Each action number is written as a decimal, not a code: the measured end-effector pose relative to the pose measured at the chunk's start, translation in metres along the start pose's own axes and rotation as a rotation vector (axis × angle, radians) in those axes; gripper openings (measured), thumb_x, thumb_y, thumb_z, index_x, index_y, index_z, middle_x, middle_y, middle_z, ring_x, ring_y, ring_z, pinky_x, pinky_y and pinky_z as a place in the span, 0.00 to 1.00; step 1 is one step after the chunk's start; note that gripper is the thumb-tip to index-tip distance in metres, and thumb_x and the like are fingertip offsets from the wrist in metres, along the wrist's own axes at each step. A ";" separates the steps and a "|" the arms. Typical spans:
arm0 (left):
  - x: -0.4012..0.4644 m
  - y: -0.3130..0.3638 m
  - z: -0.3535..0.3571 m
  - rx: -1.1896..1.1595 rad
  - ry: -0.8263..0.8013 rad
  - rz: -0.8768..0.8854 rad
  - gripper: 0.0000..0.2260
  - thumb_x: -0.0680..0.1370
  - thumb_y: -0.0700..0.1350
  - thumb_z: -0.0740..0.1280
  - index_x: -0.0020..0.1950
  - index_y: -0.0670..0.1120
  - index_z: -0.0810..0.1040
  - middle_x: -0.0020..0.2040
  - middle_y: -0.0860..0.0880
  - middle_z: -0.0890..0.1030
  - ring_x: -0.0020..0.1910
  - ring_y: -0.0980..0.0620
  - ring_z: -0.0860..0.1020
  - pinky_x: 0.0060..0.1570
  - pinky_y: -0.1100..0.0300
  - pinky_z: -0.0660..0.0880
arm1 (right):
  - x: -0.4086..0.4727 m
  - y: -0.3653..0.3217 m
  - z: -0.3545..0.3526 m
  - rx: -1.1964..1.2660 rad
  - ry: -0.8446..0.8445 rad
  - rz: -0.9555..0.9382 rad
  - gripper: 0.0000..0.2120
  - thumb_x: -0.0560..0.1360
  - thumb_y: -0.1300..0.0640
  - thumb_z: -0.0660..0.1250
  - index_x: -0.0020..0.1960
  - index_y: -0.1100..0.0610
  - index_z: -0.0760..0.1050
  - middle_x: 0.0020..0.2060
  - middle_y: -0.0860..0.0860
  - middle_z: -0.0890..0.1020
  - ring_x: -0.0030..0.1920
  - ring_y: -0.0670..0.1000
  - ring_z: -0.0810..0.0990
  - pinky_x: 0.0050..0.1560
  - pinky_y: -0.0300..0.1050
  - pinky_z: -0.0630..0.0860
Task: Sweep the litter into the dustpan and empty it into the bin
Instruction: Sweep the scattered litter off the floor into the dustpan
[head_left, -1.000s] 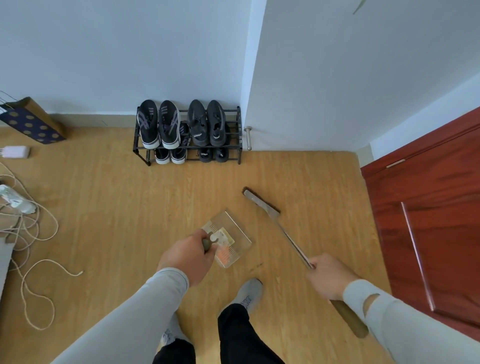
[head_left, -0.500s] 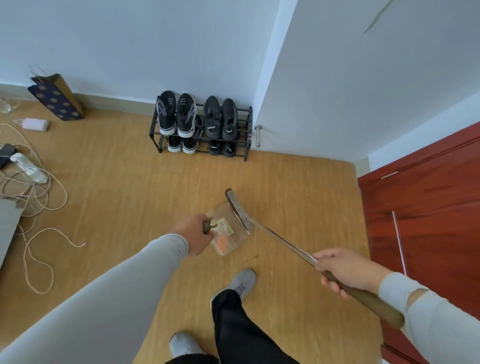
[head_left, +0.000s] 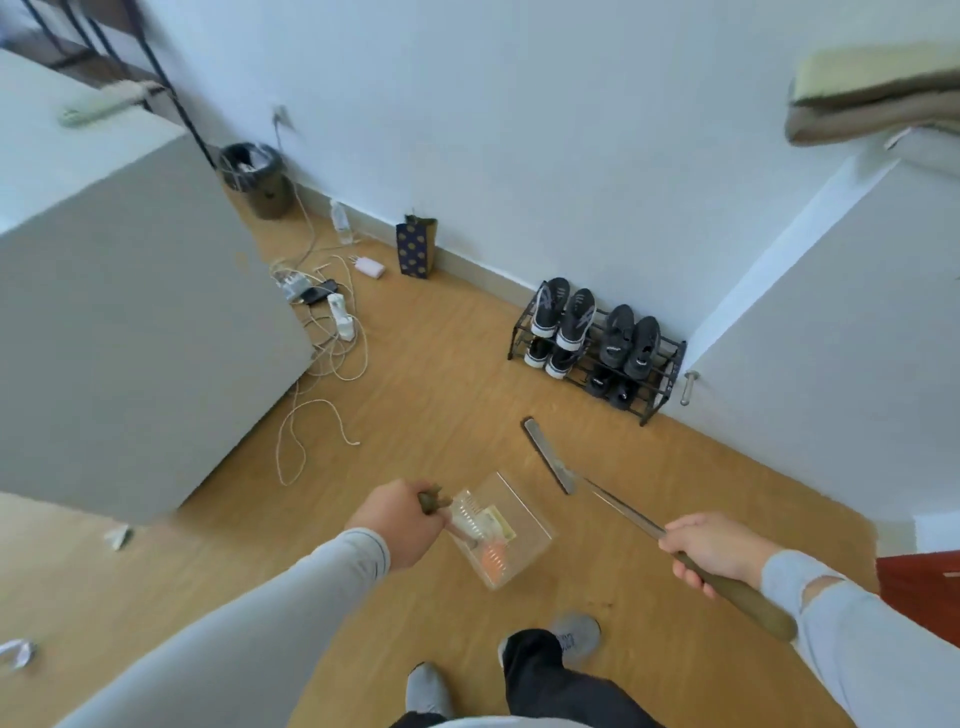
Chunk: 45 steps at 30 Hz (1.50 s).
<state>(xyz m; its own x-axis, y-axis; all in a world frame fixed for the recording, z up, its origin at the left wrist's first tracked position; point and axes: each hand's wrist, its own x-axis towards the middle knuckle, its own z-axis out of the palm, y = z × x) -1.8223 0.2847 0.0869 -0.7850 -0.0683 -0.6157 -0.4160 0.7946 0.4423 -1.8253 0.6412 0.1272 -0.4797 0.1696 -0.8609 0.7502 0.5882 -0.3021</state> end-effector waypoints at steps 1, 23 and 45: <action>-0.013 -0.018 -0.008 -0.036 0.030 -0.027 0.05 0.78 0.55 0.67 0.53 0.60 0.79 0.47 0.58 0.81 0.47 0.53 0.81 0.47 0.59 0.79 | -0.006 -0.013 0.011 -0.050 -0.007 -0.015 0.04 0.80 0.62 0.64 0.53 0.56 0.74 0.32 0.57 0.79 0.25 0.49 0.73 0.23 0.38 0.70; -0.284 -0.263 0.040 -0.611 0.631 -0.831 0.16 0.78 0.57 0.66 0.65 0.58 0.78 0.52 0.55 0.84 0.43 0.49 0.82 0.48 0.51 0.82 | -0.068 -0.202 0.293 -0.932 -0.343 -0.390 0.05 0.76 0.65 0.62 0.44 0.65 0.75 0.29 0.58 0.78 0.19 0.50 0.73 0.23 0.36 0.70; -0.417 -0.578 0.020 -0.837 0.766 -1.035 0.12 0.80 0.54 0.66 0.62 0.55 0.79 0.41 0.61 0.77 0.41 0.53 0.79 0.42 0.58 0.75 | -0.216 -0.271 0.669 -1.046 -0.321 -0.531 0.07 0.76 0.66 0.61 0.42 0.66 0.76 0.26 0.58 0.77 0.19 0.51 0.71 0.20 0.36 0.69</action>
<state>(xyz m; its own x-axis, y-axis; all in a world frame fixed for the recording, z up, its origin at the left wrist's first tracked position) -1.2457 -0.1339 0.0754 0.0706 -0.8524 -0.5180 -0.8360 -0.3339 0.4355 -1.6202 -0.0840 0.1212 -0.3704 -0.4024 -0.8372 -0.3055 0.9039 -0.2993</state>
